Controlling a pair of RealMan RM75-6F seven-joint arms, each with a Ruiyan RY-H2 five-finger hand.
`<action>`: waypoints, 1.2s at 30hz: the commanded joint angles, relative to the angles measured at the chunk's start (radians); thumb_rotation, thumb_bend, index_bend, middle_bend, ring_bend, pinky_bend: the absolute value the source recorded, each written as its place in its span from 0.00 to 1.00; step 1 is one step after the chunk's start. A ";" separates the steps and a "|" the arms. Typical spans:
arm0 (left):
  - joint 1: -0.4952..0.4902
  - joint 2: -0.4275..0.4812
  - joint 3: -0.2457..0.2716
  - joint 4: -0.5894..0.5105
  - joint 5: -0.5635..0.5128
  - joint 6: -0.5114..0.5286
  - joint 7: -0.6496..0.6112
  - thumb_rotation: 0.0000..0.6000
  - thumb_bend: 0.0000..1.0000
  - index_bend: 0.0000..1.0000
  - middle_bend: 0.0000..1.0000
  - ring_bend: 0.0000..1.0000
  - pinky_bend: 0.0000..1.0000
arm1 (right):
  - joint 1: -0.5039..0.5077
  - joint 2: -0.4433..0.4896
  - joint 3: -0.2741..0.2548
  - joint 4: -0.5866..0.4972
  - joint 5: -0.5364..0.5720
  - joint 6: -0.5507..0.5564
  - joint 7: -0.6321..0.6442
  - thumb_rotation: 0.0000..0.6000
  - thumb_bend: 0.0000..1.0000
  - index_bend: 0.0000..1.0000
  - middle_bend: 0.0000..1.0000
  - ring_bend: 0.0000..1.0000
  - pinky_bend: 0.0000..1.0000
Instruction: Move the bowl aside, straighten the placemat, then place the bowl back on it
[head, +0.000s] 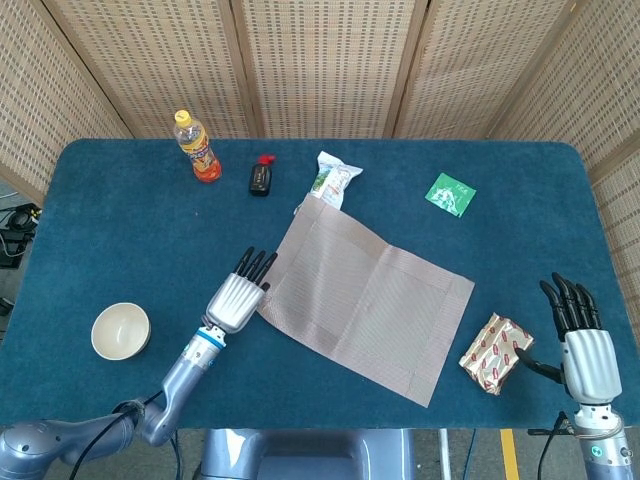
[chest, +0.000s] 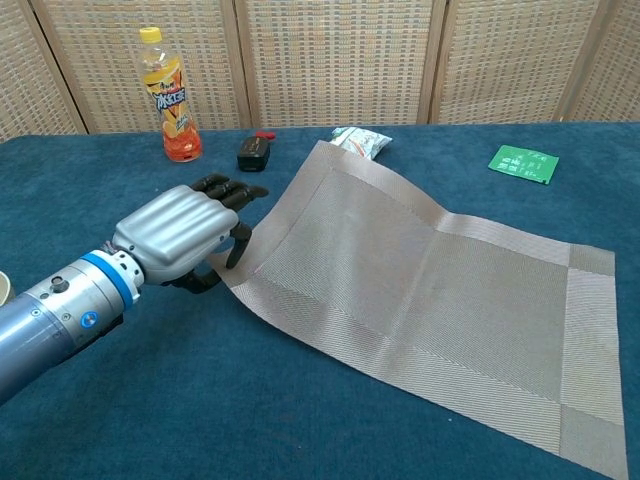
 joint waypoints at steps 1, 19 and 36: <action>0.023 0.043 0.009 -0.041 0.010 0.025 0.002 1.00 0.61 0.60 0.00 0.00 0.00 | -0.003 0.003 -0.003 -0.005 -0.010 0.010 -0.004 1.00 0.20 0.06 0.00 0.00 0.00; 0.141 0.324 0.167 -0.409 0.158 0.126 0.058 1.00 0.61 0.61 0.00 0.00 0.00 | -0.025 0.015 -0.022 -0.048 -0.059 0.057 -0.061 1.00 0.20 0.06 0.00 0.00 0.00; 0.211 0.454 0.295 -0.669 0.312 0.114 0.181 1.00 0.61 0.62 0.00 0.00 0.00 | -0.042 0.035 -0.041 -0.083 -0.104 0.088 -0.060 1.00 0.20 0.06 0.00 0.00 0.00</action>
